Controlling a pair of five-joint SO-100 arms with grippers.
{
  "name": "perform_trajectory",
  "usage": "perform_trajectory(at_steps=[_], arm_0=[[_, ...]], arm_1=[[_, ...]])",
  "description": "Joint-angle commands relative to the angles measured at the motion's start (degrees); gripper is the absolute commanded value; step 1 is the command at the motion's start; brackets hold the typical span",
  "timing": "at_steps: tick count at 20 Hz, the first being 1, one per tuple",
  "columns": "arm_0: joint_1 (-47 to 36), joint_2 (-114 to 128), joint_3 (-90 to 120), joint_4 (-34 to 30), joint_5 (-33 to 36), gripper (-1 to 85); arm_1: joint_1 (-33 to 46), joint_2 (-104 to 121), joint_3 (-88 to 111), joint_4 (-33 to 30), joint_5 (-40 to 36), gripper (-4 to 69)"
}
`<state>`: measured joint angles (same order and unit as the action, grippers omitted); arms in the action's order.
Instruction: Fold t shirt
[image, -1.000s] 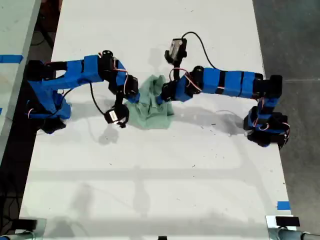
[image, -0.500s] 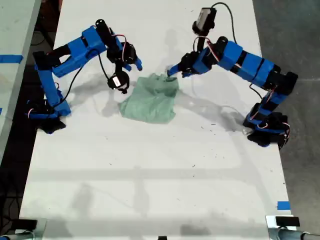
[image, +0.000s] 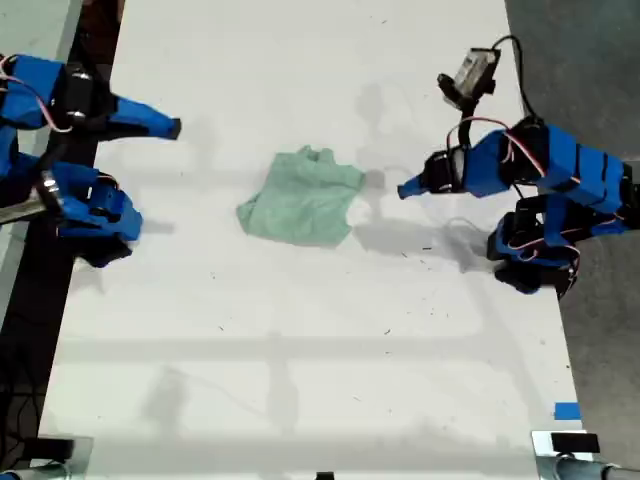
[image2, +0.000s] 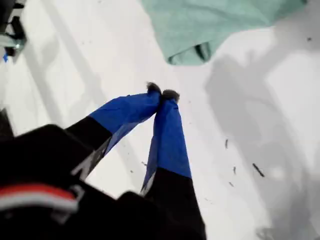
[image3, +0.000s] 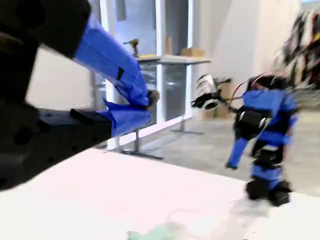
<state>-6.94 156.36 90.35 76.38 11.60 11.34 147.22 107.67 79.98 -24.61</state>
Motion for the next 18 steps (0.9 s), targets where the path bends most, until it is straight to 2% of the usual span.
perform_trajectory(at_steps=[1, 2, 3, 4, 5, 6, 7, 9, 10, 11, 12, 14, 17, 18], arm_0=[[10.6, 30.1, 39.3, -14.9, -11.2, -0.1], [14.2, 39.5, 54.4, -23.8, -13.4, -0.1], [15.7, 50.7, 72.1, -36.7, -11.3, -0.1], [16.3, 49.0, 79.7, -41.2, -14.0, 0.6], [15.8, 44.5, 85.2, -45.2, -13.1, 1.4], [15.5, 44.0, 88.8, -43.6, -12.8, 4.4], [15.3, 47.4, 91.7, -37.4, -12.2, 6.3], [13.7, 49.8, 93.1, -20.3, -11.7, 7.9], [13.4, 49.9, 94.0, -16.2, -8.9, 8.7], [13.8, 49.8, 94.0, -17.1, -0.2, 10.3], [14.7, 50.0, 93.4, -17.1, 1.2, 10.4], [15.2, 50.1, 93.4, -17.1, 1.1, 10.3], [14.6, 50.1, 93.5, -17.1, 1.0, 10.3], [14.7, 50.1, 93.5, -17.1, 1.0, 10.3]], arm_1=[[-13.8, 21.9, 20.0, -13.2, 2.5, 1.0], [-16.4, 28.7, 27.4, -15.8, 3.8, 1.0], [-18.3, 35.9, 34.5, -16.9, 5.1, 1.0], [-19.2, 45.1, 42.4, -17.0, 6.9, 1.1], [-20.1, 54.5, 51.3, -16.5, 7.6, 1.2], [-21.6, 54.1, 53.6, -11.2, 9.8, 1.3], [-22.2, 54.0, 57.8, -9.1, 11.9, 1.3], [-22.9, 54.1, 65.9, -6.0, 14.6, 1.2], [-22.9, 54.1, 69.8, -2.0, 21.3, 2.3], [-23.4, 51.2, 69.8, -2.4, 19.2, 4.3], [-25.0, 52.3, 69.9, -2.4, 19.4, 5.7], [-26.7, 53.5, 70.0, -2.9, 15.2, 6.2], [-27.0, 53.5, 70.0, -2.8, -9.9, 6.2], [-27.2, 53.5, 70.0, -2.8, -8.9, 5.8]])
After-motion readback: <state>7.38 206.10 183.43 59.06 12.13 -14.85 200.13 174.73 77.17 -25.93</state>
